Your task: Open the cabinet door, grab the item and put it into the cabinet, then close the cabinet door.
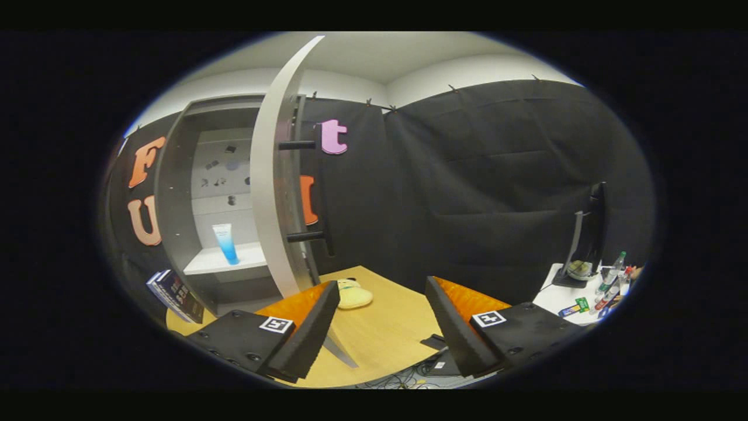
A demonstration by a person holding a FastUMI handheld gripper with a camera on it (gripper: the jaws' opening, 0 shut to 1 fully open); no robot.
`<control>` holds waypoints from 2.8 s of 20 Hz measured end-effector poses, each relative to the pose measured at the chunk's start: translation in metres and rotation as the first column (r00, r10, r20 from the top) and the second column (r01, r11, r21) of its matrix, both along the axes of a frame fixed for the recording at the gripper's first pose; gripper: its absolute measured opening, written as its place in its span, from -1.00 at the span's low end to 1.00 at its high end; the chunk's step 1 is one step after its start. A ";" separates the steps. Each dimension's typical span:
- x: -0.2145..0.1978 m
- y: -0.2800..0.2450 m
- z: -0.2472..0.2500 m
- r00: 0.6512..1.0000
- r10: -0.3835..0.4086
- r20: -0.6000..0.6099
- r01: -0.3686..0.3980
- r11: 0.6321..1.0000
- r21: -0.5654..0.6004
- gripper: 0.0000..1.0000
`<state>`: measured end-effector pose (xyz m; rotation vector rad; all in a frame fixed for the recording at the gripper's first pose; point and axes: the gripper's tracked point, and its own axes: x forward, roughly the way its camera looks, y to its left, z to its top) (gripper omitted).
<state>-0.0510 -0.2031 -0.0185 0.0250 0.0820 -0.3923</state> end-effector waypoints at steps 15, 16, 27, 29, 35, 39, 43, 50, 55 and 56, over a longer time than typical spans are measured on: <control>0.056 0.164 -0.035 0.945 0.323 -0.053 -0.318 0.945 0.077 0.94; 0.067 0.177 -0.039 0.935 0.349 -0.063 -0.344 0.935 0.081 0.94; 0.179 0.266 -0.062 0.881 0.459 -0.112 -0.449 0.887 0.106 0.94; 0.180 0.261 -0.063 0.882 0.459 -0.110 -0.446 0.886 0.127 0.94; 0.184 0.258 -0.077 0.876 0.456 -0.157 -0.434 0.888 0.154 0.94; 0.168 0.245 -0.066 0.903 0.407 -0.137 -0.376 0.904 0.203 0.94; 0.129 0.223 -0.033 0.912 0.393 -0.113 -0.371 0.912 0.177 0.95; 0.074 0.209 0.034 0.920 0.386 -0.062 -0.384 0.922 0.051 0.94; 0.040 0.208 0.068 0.923 0.385 -0.016 -0.385 0.923 0.006 0.94; 0.036 0.207 0.074 0.923 0.385 -0.007 -0.385 0.923 -0.003 0.95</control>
